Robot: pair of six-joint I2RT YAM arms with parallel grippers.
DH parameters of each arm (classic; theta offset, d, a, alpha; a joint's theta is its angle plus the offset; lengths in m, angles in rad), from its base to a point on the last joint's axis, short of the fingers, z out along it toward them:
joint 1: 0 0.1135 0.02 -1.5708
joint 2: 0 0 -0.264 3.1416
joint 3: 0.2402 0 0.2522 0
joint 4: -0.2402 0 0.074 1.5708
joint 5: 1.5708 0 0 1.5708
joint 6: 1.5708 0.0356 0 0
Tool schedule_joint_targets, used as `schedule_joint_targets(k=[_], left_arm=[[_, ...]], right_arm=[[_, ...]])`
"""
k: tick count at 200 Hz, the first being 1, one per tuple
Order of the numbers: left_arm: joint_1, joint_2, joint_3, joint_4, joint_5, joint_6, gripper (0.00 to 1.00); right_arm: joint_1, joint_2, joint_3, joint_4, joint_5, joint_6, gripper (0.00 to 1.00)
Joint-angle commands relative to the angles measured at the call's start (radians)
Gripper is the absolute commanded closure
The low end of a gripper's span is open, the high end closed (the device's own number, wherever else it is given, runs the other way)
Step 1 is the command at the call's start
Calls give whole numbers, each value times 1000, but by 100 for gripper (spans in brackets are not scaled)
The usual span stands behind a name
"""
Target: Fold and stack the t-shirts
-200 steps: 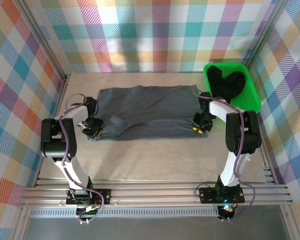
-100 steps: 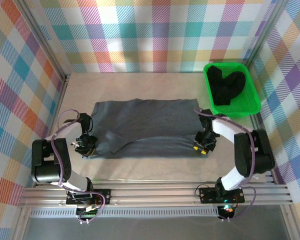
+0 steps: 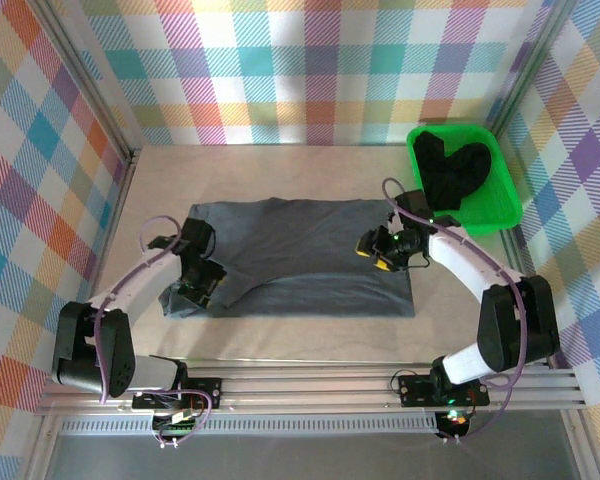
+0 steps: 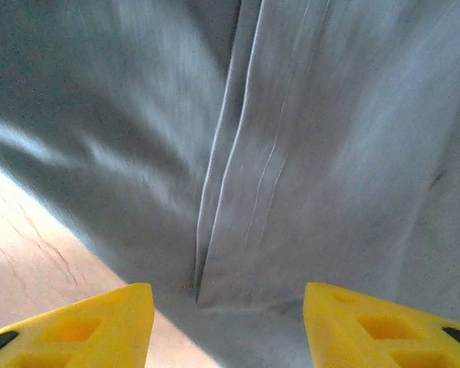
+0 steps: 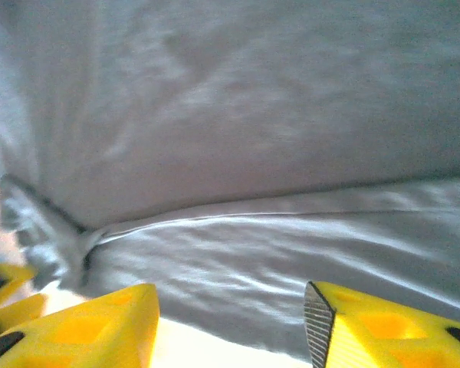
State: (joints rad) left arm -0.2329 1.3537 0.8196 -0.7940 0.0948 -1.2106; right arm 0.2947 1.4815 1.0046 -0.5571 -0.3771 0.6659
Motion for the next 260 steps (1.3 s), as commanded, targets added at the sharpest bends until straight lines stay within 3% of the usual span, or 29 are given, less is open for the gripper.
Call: schedule_joint_targets(k=[1,34,60,126,189,230,260], left_arm=[[-39,22,-47,84,75,-149,44],[-73,79,-60,160,88,-188,46],[-78,112,-58,172,75,-189,52],[-77,119,29,67,-5,-125,100],[-85,266,282,-40,-59,64,100],[-134,586,654,-227,-110,352,100],[-173,743,820,-322,-128,515,100]], right_arm=[[20,40,42,71,-149,-29,46],[23,52,46,65,-150,-26,46],[23,43,36,57,-143,-25,46],[23,33,28,37,-121,-21,47],[23,43,37,26,-114,-15,48],[23,44,42,13,-111,-9,48],[23,38,41,2,-109,-11,49]])
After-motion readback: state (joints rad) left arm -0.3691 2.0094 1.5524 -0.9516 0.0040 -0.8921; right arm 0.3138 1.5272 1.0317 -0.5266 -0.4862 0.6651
